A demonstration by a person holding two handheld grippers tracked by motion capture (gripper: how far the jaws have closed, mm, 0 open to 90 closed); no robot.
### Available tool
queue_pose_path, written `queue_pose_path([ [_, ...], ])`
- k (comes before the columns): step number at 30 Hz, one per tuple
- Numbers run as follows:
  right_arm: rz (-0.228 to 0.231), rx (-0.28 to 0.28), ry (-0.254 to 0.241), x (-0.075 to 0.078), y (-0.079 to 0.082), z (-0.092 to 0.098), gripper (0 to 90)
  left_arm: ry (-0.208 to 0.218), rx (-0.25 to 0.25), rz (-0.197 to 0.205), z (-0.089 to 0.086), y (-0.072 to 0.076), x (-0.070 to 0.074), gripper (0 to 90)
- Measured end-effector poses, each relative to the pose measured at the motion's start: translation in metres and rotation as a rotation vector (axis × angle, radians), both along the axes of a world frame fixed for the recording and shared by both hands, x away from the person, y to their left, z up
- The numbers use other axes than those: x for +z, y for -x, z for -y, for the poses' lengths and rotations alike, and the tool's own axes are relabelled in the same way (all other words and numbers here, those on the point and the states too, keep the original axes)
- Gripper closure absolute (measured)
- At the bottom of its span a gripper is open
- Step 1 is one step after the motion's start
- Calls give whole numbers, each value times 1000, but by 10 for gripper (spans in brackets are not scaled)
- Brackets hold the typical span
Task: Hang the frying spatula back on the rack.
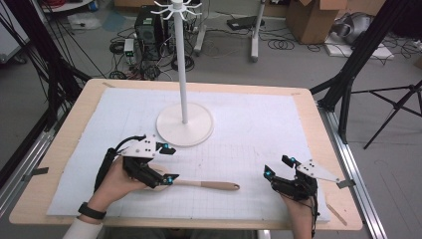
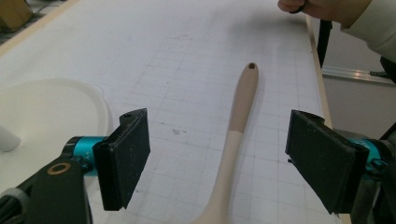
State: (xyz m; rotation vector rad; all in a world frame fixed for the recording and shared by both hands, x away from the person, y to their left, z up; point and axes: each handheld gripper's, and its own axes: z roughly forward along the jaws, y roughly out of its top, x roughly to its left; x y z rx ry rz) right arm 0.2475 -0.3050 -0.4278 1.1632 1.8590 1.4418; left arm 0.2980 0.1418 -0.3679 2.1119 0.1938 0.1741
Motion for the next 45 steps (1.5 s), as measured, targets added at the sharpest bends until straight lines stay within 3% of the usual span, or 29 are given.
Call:
queue_pose_path([
  [1, 0, 0, 0, 0, 0, 0, 200, 0, 0, 0, 0, 0, 0, 225],
  [3, -5, 0, -6, 0, 0, 1, 201, -34, -25, -24, 7, -1, -4, 239],
  [4, 0, 0, -4, 0, 0, 1, 201, -69, -49, -40, 14, -2, -8, 287],
  [6, 0, 0, -4, 0, 0, 2, 201, -86, -55, -47, 17, -2, -10, 295],
  [8, -1, 1, -7, 0, 0, 2, 201, -141, -63, -70, 26, -3, -15, 302],
  [9, -1, 1, -7, 0, 0, 2, 201, -141, -63, -70, 26, -3, -15, 308],
  [13, 4, 3, -2, -1, -1, 2, 200, -212, -72, -75, 38, -4, -22, 311],
  [14, -6, 4, -6, 0, -1, 1, 201, -240, -84, -87, 41, -5, -25, 342],
  [17, -3, 6, -6, 0, -1, 1, 201, -267, -87, -105, 46, -5, -29, 382],
  [24, -2, 5, -11, 0, -1, 1, 201, -379, -81, -117, 56, -6, -36, 457],
  [36, -5, 8, -17, 0, -1, 3, 201, -476, -77, -153, 64, -11, -39, 576],
  [40, -6, 11, -22, 0, -2, 3, 201, -525, -87, -144, 68, -11, -42, 619],
  [45, -3, 18, -45, 0, -2, 4, 201, -550, -84, -150, 70, -13, -44, 645],
])
